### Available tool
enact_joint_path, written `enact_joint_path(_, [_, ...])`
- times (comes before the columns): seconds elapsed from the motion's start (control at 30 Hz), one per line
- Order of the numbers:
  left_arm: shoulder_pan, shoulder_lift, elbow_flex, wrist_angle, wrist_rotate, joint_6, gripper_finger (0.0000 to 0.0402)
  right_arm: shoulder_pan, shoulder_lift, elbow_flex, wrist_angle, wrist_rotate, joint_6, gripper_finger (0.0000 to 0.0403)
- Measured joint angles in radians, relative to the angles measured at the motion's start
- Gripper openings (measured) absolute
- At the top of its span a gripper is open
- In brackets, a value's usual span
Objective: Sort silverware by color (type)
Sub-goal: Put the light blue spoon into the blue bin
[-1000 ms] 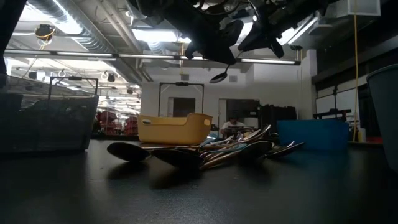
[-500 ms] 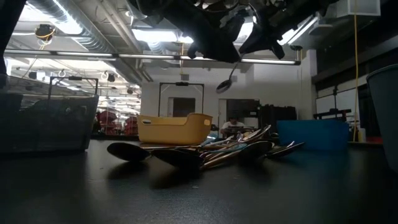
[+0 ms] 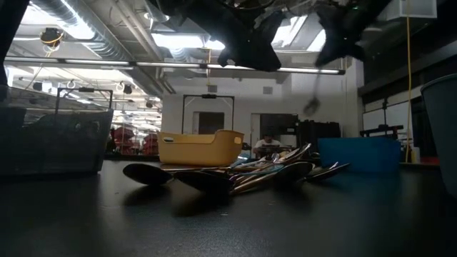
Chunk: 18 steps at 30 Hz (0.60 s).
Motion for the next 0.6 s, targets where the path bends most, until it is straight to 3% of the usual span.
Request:
enact_joint_path(0.3, [0.0,0.0,0.0,0.0,0.0,0.0,0.013,-0.068,-0.044,-0.008,-0.228,0.157,0.001,0.0])
enact_joint_path(0.6, [0.0,0.0,0.0,-0.002,0.0,0.0,0.013,-0.066,-0.043,-0.206,-0.047,0.145,0.036,0.0])
